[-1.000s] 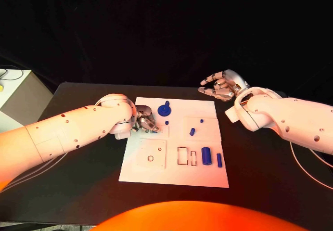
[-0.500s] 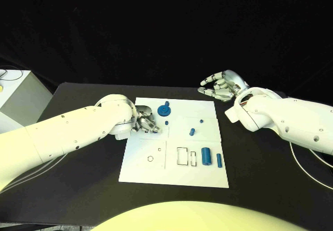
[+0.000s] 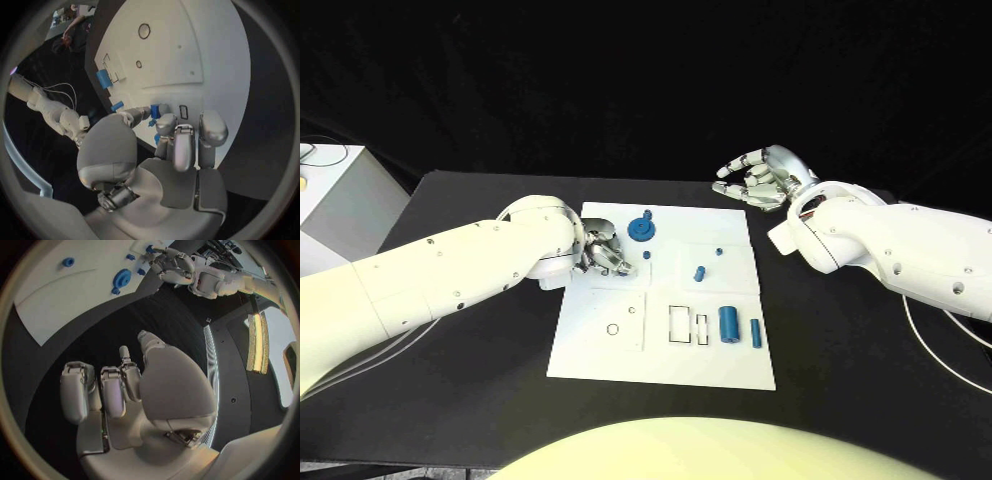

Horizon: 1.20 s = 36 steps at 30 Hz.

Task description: Assemble the parts on the task board

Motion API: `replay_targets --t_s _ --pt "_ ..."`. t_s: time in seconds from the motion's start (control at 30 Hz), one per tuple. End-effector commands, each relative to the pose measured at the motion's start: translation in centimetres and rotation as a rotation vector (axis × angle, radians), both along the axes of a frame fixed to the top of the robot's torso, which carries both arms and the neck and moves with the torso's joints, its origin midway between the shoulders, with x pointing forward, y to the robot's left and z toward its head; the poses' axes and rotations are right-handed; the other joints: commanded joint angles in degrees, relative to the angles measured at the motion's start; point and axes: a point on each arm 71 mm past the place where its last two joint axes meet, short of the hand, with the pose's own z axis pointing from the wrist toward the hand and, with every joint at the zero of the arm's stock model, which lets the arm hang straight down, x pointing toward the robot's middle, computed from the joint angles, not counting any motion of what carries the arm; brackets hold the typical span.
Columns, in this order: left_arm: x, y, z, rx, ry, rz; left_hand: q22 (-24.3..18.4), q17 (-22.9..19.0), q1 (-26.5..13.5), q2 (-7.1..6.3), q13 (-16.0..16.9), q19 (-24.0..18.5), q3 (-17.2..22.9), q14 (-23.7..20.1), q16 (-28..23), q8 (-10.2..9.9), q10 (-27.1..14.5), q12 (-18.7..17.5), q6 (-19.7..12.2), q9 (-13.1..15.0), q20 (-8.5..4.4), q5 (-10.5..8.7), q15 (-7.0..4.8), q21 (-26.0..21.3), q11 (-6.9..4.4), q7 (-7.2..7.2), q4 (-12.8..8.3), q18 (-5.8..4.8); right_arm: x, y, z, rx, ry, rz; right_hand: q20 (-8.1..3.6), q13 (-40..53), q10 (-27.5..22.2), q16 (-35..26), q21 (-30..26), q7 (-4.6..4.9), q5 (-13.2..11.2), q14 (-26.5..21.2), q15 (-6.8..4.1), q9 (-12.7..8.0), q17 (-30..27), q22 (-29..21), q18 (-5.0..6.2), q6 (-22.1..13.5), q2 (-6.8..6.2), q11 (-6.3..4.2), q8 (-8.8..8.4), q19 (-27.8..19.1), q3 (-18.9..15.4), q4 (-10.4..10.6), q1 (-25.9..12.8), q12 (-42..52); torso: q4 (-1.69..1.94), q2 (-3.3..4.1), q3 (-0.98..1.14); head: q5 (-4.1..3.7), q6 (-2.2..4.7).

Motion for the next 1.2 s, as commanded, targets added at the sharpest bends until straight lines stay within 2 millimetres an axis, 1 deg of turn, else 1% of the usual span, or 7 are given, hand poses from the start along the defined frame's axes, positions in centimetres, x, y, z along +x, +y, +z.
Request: replay_targets --t_s 0.03,0.23,0.4,0.53,0.8,0.93,1.2 --pt "0.01 -0.03 0.01 0.0 -0.004 -0.004 0.03 11.45 -0.31 0.29 0.02 0.43 -0.44 4.74 0.14 -0.38 0.07 0.21 0.51 0.01 0.08 -0.19 -0.15 -0.2 0.0 -0.12 0.02 -0.82 -0.05 0.08 0.01 -0.003 -0.005 0.013 0.15 6.27 -0.38 -0.32 -0.33 0.07 0.37 4.63 0.01 0.08 9.55 8.92 0.76 -0.36 -0.03 -0.08 0.19 2.8 0.23 -0.03 -0.5 -0.17 -0.04 0.01 0.0 0.09 -0.14" --pt "0.09 0.08 0.0 -0.001 -0.008 0.003 0.05 11.4 0.79 1.26 -0.04 0.44 -0.53 4.72 0.1 -0.53 0.01 0.16 0.43 0.03 0.03 0.07 -0.22 -0.22 -0.09 -0.23 -0.1 -0.81 -0.06 0.05 0.0 -0.004 -0.004 0.013 0.15 6.27 -0.38 -0.32 -0.33 0.07 0.37 4.63 0.01 0.08 9.55 8.92 0.76 -0.36 -0.03 -0.08 0.19 2.8 0.23 -0.03 -0.5 -0.17 -0.01 0.01 0.01 0.03 -0.07" --pt "0.12 0.06 0.02 -0.008 -0.009 0.009 0.06 11.38 2.71 2.72 -0.19 0.44 0.22 4.72 0.08 -0.74 -0.14 0.01 0.15 0.1 -0.03 0.29 -0.29 -0.26 -0.15 -0.28 -0.69 -0.81 -0.06 0.04 -0.02 -0.004 -0.003 0.013 0.15 6.27 -0.38 -0.32 -0.33 0.07 0.37 4.63 0.01 0.08 9.55 8.92 0.76 -0.36 -0.03 -0.08 0.19 2.8 0.23 -0.03 -0.5 -0.17 -0.01 -0.01 0.03 0.09 -0.11" --pt "0.11 0.02 0.03 -0.017 -0.006 0.014 0.07 11.34 3.83 3.09 -0.33 0.43 1.1 4.7 0.04 -0.85 -0.29 -0.14 -0.11 0.18 -0.05 0.42 -0.29 -0.28 -0.16 -0.27 -1.31 -0.8 -0.06 0.03 -0.03 -0.004 -0.003 0.013 0.15 6.27 -0.38 -0.32 -0.33 0.07 0.37 4.63 0.01 0.08 9.55 8.92 0.76 -0.36 -0.03 -0.08 0.19 2.8 0.23 -0.03 -0.5 -0.17 0.0 0.01 0.05 0.04 -0.04" --pt "0.13 0.0 0.04 -0.031 -0.003 0.025 0.0 11.23 5.77 3.08 -0.76 0.32 4.84 4.67 -0.05 -1.14 -0.68 -0.56 -0.81 0.42 0.03 0.58 -0.19 -0.37 0.0 -0.03 -3.14 -0.79 -0.07 0.02 -0.08 -0.004 -0.001 0.014 0.15 6.36 -0.27 -0.33 -0.3 0.06 0.37 4.63 0.0 0.1 9.53 8.96 0.75 -0.38 -0.04 -0.09 0.25 2.83 0.39 -0.06 -0.69 -0.06 -0.04 0.01 0.05 0.05 -0.06" --pt "0.14 -0.03 0.05 -0.04 -0.001 0.031 -0.04 11.2 6.31 3.39 -0.95 0.25 7.17 4.66 -0.08 -1.16 -0.76 -0.73 -0.98 0.63 0.11 0.54 -0.1 -0.41 0.12 0.14 -4.18 -0.77 -0.08 0.02 -0.13 -0.005 0.001 0.014 0.15 6.36 -0.27 -0.33 -0.3 0.06 0.37 4.63 0.0 0.1 9.53 8.96 0.75 -0.38 -0.04 -0.09 0.25 2.83 0.39 -0.06 -0.69 -0.06 -0.01 0.0 0.03 0.04 -0.02" --pt "0.12 -0.08 0.04 -0.055 0.008 0.039 -0.16 11.09 6.6 3.49 -1.27 0.11 9.39 4.62 -0.16 -1.3 -0.95 -1.0 -1.3 0.79 0.22 0.53 0.03 -0.48 0.29 0.38 -5.47 -0.74 -0.11 -0.02 -0.2 -0.005 0.003 0.015 0.15 6.36 -0.27 -0.33 -0.3 0.06 0.37 4.63 0.0 0.1 9.53 8.96 0.75 -0.38 -0.04 -0.09 0.25 2.83 0.39 -0.06 -0.69 -0.06 -0.02 0.01 0.06 0.03 -0.04"
